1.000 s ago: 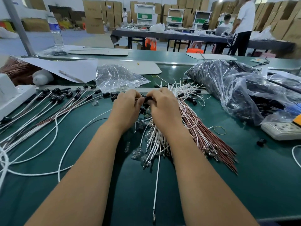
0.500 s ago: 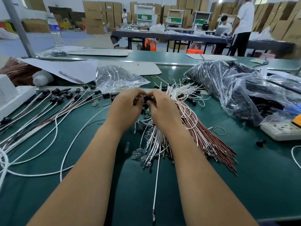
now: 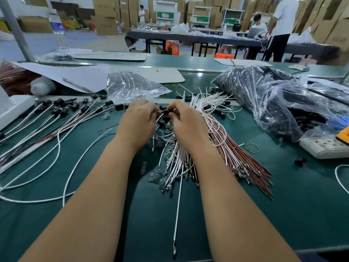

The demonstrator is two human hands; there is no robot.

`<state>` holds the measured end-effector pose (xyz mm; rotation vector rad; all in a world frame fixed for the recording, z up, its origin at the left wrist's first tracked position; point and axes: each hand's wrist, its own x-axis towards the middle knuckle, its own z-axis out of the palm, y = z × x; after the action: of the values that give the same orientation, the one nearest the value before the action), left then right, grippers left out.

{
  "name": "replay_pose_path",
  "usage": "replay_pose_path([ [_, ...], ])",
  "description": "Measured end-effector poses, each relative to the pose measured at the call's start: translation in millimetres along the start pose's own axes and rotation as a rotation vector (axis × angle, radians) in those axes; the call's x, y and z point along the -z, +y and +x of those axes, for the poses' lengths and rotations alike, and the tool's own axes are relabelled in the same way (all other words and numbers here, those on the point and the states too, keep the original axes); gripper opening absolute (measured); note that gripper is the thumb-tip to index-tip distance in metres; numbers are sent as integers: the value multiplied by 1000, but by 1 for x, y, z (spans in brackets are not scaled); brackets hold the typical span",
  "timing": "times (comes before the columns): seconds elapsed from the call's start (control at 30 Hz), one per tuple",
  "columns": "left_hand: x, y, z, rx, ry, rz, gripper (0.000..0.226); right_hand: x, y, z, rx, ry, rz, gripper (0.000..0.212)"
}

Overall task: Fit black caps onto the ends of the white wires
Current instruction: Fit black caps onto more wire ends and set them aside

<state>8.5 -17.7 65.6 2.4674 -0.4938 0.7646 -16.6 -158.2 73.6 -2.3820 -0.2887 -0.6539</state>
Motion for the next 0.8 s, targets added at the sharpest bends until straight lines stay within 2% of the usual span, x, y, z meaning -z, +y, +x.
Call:
replay_pose_path([
  [0.1, 2, 3, 2, -82, -40, -172, 11, 1, 0, 0, 5, 45, 100, 13],
  [0.2, 2, 0, 2, -22, 3, -231, 9, 2, 1, 0, -32, 64, 165, 22],
  [0.27, 1, -3, 1, 17, 32, -237, 8, 3, 4, 1, -88, 79, 207, 24],
  [0.43, 1, -5, 1, 37, 48, -239, 7, 5, 4, 2, -155, 99, 285, 8],
  [0.8, 3, -2, -5, 36, 6, -258, 8, 2, 6, 4, -171, 145, 345, 11],
])
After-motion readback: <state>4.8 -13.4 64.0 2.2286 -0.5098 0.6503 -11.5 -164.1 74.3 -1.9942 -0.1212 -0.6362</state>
